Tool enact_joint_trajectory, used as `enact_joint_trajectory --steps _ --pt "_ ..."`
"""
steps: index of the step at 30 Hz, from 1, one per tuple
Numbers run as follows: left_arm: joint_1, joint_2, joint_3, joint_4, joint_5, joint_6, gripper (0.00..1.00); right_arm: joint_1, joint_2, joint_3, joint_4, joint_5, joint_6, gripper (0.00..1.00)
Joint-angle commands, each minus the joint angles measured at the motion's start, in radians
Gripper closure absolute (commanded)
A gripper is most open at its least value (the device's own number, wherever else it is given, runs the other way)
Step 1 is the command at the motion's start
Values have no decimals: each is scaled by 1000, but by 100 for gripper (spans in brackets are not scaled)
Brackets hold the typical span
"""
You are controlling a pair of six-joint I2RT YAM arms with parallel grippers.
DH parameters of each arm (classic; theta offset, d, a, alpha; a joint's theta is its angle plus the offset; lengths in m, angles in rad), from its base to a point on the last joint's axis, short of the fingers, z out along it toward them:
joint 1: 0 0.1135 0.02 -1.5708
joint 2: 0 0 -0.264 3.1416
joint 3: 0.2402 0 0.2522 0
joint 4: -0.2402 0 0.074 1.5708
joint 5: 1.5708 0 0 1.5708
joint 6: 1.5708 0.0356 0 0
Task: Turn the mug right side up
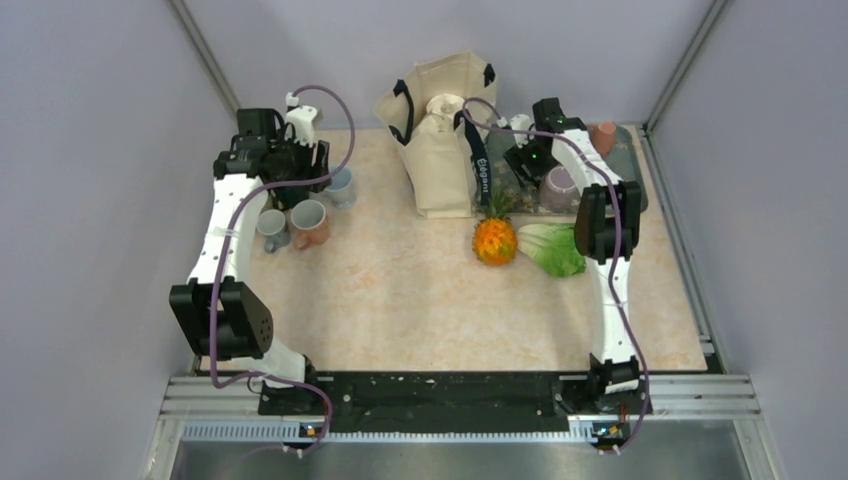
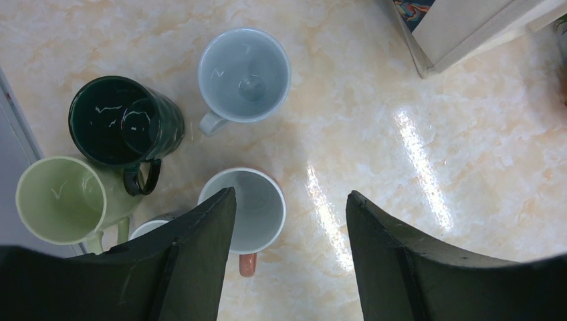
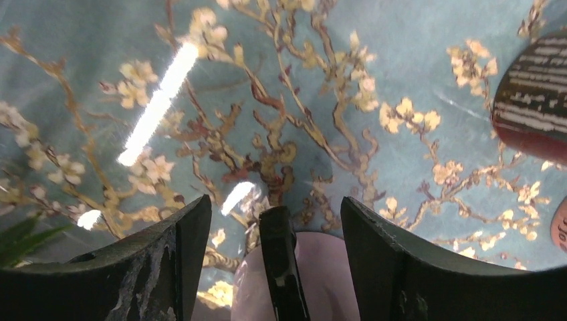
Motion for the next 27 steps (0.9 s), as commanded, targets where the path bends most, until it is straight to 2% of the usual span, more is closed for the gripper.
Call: enact_joint_trajectory --steps 1,7,9,13,17,20,27 --pt "0 -2 26 9 16 14 33 0 -39 33 -74 107 -45 29" --pt "1 0 43 3 25 9 33 6 -63 27 -131 129 -85 31" --pt "0 -1 51 0 24 9 33 9 -62 20 -134 161 -100 36" --pt "0 -1 57 -1 25 10 33 10 -46 5 -135 225 -119 60" --pt "0 -2 52 -3 24 11 33 9 -58 -16 -139 223 -136 78" --pt "1 -1 52 -2 20 13 33 9 -79 -18 -138 198 -144 100" --pt "1 -6 55 -3 26 9 33 10 -148 3 -95 176 -103 100"
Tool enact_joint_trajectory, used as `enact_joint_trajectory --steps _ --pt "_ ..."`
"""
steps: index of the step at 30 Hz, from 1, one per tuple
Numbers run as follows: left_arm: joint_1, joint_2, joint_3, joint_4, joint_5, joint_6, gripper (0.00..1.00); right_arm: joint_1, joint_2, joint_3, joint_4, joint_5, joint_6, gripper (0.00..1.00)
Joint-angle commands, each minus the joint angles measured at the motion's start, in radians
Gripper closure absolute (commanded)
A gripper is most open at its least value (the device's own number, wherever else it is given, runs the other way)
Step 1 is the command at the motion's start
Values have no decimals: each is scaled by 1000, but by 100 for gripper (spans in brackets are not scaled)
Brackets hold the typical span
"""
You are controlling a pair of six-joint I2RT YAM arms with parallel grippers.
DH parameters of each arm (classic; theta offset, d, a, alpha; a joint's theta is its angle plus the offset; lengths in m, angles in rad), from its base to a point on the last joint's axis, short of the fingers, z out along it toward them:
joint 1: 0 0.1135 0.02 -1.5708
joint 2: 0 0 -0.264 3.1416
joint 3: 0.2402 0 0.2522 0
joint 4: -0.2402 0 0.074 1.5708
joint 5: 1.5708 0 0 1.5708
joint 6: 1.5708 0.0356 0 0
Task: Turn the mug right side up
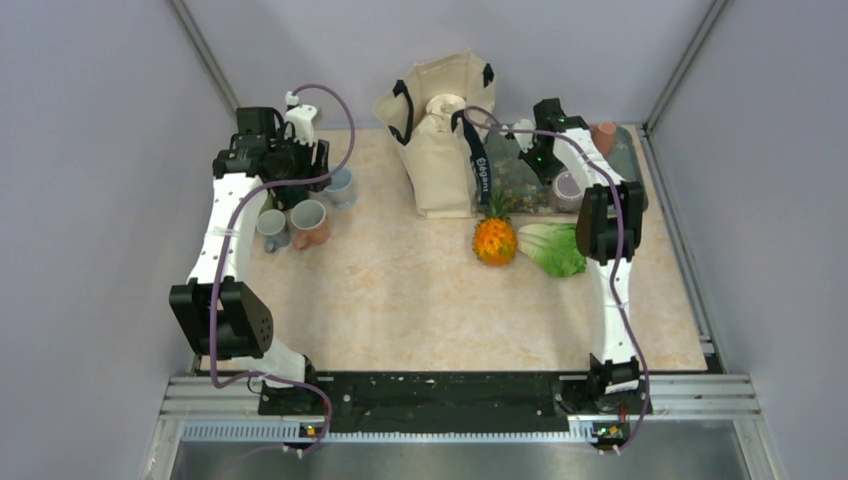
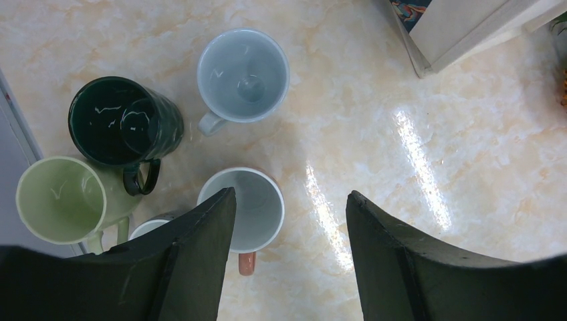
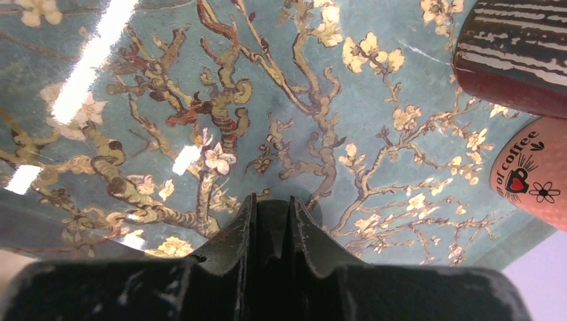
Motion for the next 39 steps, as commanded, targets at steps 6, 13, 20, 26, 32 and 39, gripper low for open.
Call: enact_joint_trajectory --steps 6,13,20,26,32,39 --pt "0 -14 40 8 31 6 34 6 -287 -119 142 9 79 100" --pt "0 -10 40 10 58 -3 33 -19 -436 -337 335 18 110 100" --pt "-3 4 60 -6 125 -37 34 -23 -626 -508 529 -39 211 100" --pt "-63 40 96 -72 346 -67 30 -14 -783 -620 614 -163 354 100" --pt "-180 83 156 -74 524 -121 19 42 -931 -726 701 -293 457 100" --pt "-341 152 272 -25 651 -227 15 179 -1091 -860 973 -441 710 100"
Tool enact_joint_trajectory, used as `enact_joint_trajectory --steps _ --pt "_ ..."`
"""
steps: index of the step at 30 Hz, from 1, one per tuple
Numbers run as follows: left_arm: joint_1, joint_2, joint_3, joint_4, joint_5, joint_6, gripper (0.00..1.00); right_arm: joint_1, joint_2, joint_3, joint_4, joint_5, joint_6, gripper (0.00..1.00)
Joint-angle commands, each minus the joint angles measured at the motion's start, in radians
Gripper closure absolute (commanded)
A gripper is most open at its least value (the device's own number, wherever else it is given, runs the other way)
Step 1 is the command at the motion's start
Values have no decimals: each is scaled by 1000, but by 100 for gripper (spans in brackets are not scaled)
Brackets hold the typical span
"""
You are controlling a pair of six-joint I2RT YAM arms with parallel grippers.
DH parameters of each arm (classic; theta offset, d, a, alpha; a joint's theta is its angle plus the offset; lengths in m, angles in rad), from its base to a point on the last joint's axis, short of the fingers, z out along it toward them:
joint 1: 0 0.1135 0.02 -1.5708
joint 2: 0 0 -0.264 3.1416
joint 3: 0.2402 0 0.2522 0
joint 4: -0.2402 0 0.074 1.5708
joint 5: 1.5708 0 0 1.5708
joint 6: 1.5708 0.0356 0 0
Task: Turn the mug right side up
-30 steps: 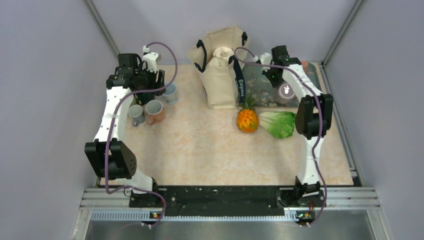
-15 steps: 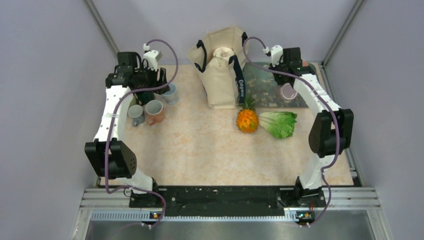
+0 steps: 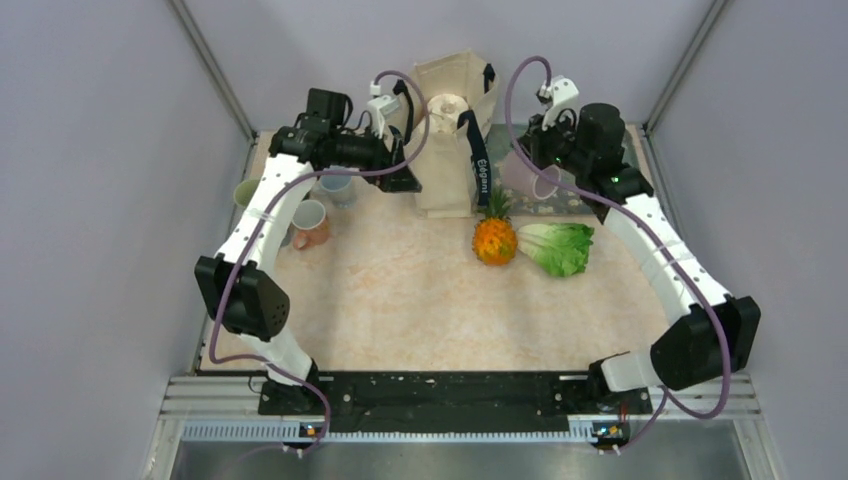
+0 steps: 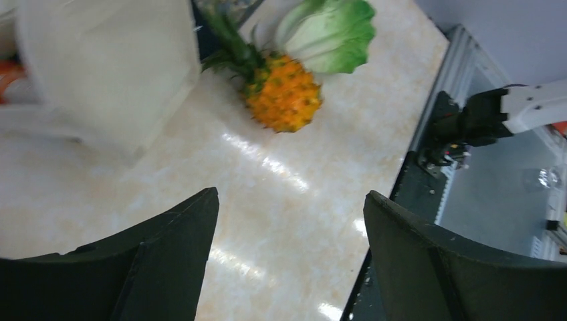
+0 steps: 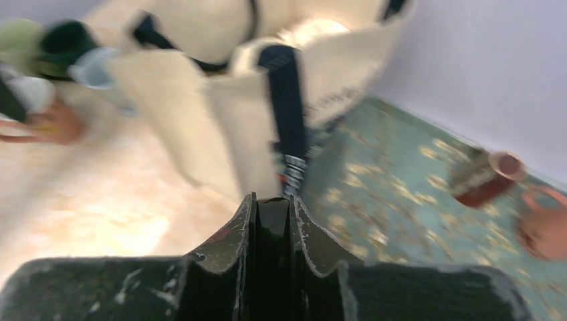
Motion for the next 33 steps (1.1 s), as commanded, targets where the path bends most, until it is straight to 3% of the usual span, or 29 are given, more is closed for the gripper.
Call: enact_joint_trajectory --steps 1,8,17,24,26,28,29,33 --pt "-67 34 109 61 180 -111 15 103 -110 -45 307 -131 209 100" --pt "-120 73 151 242 223 -220 11 163 -76 -68 517 -231 420 100" --pt "-171 94 119 355 288 -305 15 179 -41 -64 611 -254 490 100" --pt "-203 96 121 429 362 -409 46 178 -18 -85 735 -248 560 100" --pt "-214 99 121 432 365 -425 63 178 -12 -91 770 -244 582 100" --pt "-217 97 122 439 355 -451 92 179 -5 -93 794 -251 599 100" --pt "-214 95 125 433 341 -457 100 179 0 -92 796 -257 601 100" --pt "-194 78 148 327 219 -387 100 178 -3 -90 715 -249 538 99"
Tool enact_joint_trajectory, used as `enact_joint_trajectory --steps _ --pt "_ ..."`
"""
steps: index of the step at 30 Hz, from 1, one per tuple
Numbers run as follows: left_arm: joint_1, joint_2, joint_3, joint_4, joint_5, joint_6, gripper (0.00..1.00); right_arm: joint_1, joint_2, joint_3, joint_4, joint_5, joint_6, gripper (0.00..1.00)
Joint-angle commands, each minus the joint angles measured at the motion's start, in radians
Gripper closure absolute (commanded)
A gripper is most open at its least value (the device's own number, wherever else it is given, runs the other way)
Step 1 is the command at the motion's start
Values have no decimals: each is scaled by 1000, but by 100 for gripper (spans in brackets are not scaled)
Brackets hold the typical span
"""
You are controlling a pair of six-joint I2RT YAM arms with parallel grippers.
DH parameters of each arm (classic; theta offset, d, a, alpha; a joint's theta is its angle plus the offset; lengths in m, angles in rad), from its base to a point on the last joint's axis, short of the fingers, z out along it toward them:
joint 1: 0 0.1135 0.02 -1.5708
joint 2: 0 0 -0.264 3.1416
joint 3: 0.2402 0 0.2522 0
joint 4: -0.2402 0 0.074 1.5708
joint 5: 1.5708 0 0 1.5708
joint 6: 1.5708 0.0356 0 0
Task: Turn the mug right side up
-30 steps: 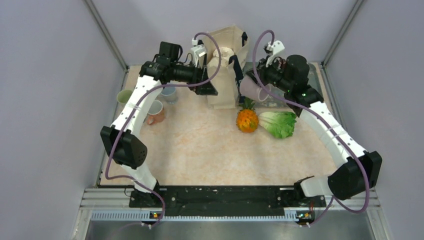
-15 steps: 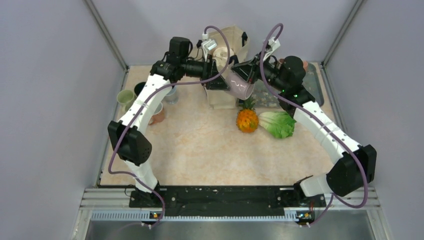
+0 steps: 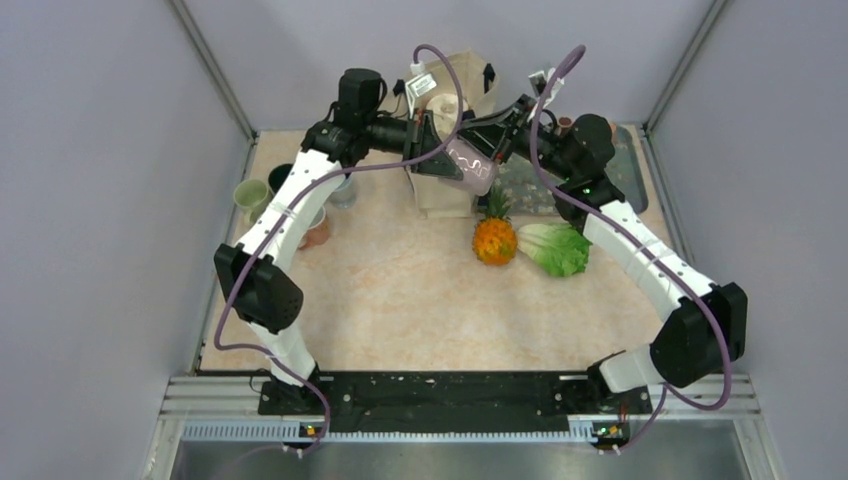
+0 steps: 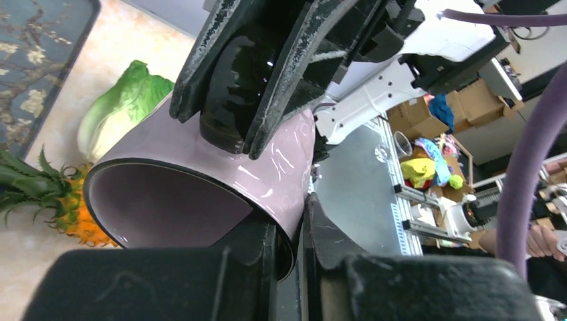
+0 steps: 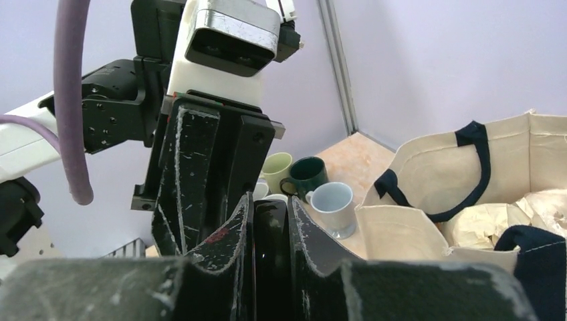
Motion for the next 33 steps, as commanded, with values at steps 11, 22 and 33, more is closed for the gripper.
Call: enact_joint_trajectory --steps 11,22,33 --pt "4 -146 -16 -471 -1114 656 100 11 -89 24 -262 201 -245 1" --pt "264 3 144 -426 -1346 823 100 11 -130 -42 -320 248 -292 1" --pt "333 266 264 -224 -1371 884 100 11 -188 -94 -399 328 -375 1"
